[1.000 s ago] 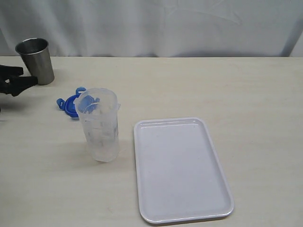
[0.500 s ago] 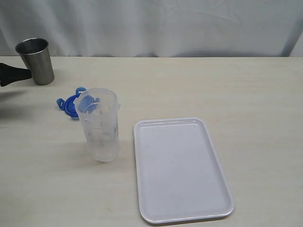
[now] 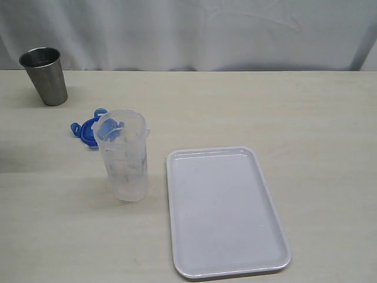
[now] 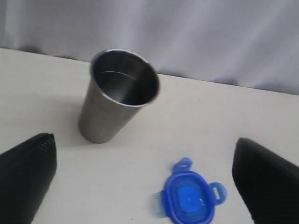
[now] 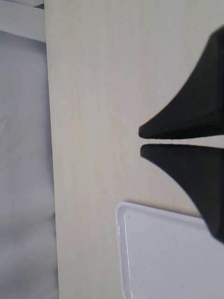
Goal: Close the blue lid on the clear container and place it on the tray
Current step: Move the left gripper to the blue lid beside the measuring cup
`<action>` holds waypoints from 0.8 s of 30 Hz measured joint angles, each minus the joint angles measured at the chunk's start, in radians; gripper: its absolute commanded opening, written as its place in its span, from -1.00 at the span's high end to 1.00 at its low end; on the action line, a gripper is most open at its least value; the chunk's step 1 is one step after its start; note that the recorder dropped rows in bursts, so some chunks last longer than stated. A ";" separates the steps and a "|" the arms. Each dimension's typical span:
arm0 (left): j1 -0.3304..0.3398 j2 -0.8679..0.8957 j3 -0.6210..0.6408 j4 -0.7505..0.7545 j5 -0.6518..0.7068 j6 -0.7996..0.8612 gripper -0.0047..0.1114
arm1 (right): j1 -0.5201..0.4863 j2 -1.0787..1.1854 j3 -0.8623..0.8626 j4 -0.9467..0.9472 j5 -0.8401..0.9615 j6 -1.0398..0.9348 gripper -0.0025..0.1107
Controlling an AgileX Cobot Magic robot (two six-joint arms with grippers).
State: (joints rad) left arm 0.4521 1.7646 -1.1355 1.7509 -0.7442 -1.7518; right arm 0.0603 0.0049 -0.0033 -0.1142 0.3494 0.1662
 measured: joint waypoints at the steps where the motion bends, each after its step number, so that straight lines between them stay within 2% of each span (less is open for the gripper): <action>1: -0.005 -0.005 0.000 0.000 -0.044 0.003 -0.89 | 0.000 0.000 0.000 0.000 0.000 0.000 0.88; 2: -0.010 -0.005 0.000 0.000 -0.068 -0.004 -0.89 | 0.000 0.000 0.000 0.000 0.000 0.000 0.88; 4: -0.012 -0.003 0.004 0.000 -0.252 -0.164 -0.89 | 0.000 0.000 0.000 0.000 0.000 0.000 0.88; 6: -0.018 -0.003 0.005 -0.008 -0.338 -0.194 -0.89 | 0.000 0.000 0.000 0.000 0.000 0.000 0.88; 9: -0.022 -0.003 0.005 -0.013 -0.275 -0.211 -0.89 | 0.000 0.000 0.000 0.000 0.000 0.000 0.88; 14: -0.064 -0.020 0.059 -0.003 0.130 -0.214 -0.89 | 0.000 0.000 0.000 0.000 0.000 0.000 0.88; 18: -0.158 -0.048 0.110 0.002 0.575 -0.167 -0.89 | 0.000 0.000 0.000 0.000 0.000 0.000 0.88; 21: -0.262 -0.059 0.120 -0.004 0.968 -0.033 -0.89 | 0.000 0.000 0.000 0.000 0.000 0.000 0.88; 24: -0.359 -0.039 0.081 -0.063 1.324 0.216 -0.89 | 0.000 0.000 0.000 0.000 0.000 0.000 0.88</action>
State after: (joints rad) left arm 0.0933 1.7251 -1.0550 1.6879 0.5801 -1.5355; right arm 0.0603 0.0049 -0.0033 -0.1142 0.3494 0.1662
